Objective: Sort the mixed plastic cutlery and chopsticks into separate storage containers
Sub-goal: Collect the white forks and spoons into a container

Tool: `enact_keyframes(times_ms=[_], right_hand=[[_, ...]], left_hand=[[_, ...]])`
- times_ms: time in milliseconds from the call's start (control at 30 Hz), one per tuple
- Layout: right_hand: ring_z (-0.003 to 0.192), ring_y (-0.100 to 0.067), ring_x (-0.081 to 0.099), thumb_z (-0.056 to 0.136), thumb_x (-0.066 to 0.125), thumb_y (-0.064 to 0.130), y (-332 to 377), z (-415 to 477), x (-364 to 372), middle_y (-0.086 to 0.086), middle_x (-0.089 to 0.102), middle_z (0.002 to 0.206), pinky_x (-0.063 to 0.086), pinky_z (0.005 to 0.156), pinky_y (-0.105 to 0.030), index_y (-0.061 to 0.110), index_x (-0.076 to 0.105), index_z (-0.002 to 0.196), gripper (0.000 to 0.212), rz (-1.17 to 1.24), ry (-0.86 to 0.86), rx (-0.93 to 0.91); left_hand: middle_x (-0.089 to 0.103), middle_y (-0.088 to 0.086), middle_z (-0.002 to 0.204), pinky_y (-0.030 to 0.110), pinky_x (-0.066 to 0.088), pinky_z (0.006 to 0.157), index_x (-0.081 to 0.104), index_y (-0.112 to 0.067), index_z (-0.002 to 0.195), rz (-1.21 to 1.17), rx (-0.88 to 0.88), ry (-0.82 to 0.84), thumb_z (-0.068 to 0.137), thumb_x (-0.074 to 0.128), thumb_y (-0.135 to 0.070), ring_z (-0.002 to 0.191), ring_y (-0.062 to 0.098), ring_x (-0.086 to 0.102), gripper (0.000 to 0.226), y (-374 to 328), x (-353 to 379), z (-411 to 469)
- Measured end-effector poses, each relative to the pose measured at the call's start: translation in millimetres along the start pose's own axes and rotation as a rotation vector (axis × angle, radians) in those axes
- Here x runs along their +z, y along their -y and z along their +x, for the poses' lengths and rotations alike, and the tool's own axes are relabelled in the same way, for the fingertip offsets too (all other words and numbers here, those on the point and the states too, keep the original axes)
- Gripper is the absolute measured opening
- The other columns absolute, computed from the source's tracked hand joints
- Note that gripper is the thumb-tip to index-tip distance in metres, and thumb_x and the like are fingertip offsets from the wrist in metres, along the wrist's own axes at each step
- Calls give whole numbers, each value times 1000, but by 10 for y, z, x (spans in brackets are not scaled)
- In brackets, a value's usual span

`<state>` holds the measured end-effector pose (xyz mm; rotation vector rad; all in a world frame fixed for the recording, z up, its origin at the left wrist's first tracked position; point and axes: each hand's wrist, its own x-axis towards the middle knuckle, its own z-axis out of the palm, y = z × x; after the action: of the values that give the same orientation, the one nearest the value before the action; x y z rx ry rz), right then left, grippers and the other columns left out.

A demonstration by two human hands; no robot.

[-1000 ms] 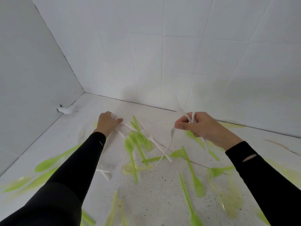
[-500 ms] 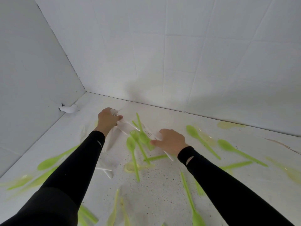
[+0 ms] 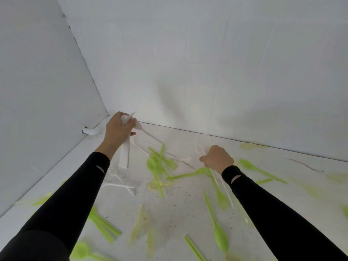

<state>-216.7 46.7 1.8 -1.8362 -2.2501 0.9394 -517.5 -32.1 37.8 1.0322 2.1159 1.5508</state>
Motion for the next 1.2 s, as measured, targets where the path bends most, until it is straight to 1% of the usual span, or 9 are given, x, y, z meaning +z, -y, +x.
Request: enact_keyframes(times_ms=[267, 433, 567, 700, 767, 900, 1000, 1100, 1200], right_hand=[[43, -5, 46, 81, 72, 29, -655, -695, -764, 6, 60, 52, 38, 58, -26, 17, 47, 45, 46, 252, -14, -141], [36, -2, 43, 88, 67, 36, -906, -1169, -914, 1, 65, 61, 36, 52, -21, 5, 71, 80, 33, 351, 19, -123], [40, -5, 44, 90, 65, 38, -1163, -1417, -867, -1, 65, 65, 35, 47, -16, 4, 70, 80, 36, 322, 112, -103], [57, -13, 52, 92, 65, 31, -1399, -1511, -785, -13, 68, 79, 32, 44, -16, 11, 48, 57, 43, 337, 187, -90], [50, -9, 49, 93, 64, 31, -1451, -1551, -774, -11, 67, 74, 32, 44, -15, 10, 54, 56, 44, 369, 172, -68], [40, 3, 50, 98, 58, 33, -1507, -1545, -743, 15, 60, 48, 32, 43, -6, -20, 61, 91, 54, 407, 162, -8], [39, 3, 48, 98, 57, 35, -1555, -1495, -720, 17, 58, 46, 32, 45, -6, -19, 61, 95, 54, 412, 152, -24], [43, -5, 44, 96, 59, 38, -1583, -1466, -760, 7, 60, 54, 37, 53, -15, -2, 68, 89, 42, 482, 121, -5], [41, -5, 40, 96, 57, 47, -1597, -1463, -889, 4, 59, 56, 38, 54, -18, 10, 64, 82, 40, 543, 52, -19]], left_hand=[[73, 2, 78, 33, 57, 64, 62, -16, 92, -111, 130, 184, 94, 61, -23, 71, 17, 67, 7, -887, 432, -889], [62, 3, 72, 31, 60, 62, 63, -13, 87, 36, 114, 338, 93, 64, -22, 59, 19, 67, 10, -895, 853, -1273], [62, 9, 83, 29, 56, 48, 62, -6, 95, 285, 179, 431, 87, 69, -12, 56, 22, 62, 12, -633, 1165, -1368], [62, 13, 95, 36, 56, 63, 64, -3, 94, 611, 241, 512, 82, 59, 0, 69, 32, 62, 13, -249, 1459, -1298], [60, 15, 100, 34, 50, 70, 63, -4, 98, 720, 253, 481, 81, 54, 4, 84, 33, 60, 21, -60, 1578, -1215], [59, 16, 106, 37, 48, 83, 61, -5, 110, 869, 255, 478, 89, 50, -1, 103, 34, 56, 24, 206, 1806, -1020], [61, 12, 105, 37, 49, 78, 61, -8, 104, 950, 276, 508, 90, 47, -4, 100, 30, 58, 21, 204, 1914, -1017], [62, 10, 98, 36, 49, 70, 63, -9, 101, 878, 353, 446, 90, 47, -5, 92, 31, 59, 20, -46, 1989, -1108], [62, 3, 88, 38, 56, 61, 65, -9, 95, 523, 401, 457, 89, 55, -8, 77, 29, 63, 12, -666, 2135, -1348]])
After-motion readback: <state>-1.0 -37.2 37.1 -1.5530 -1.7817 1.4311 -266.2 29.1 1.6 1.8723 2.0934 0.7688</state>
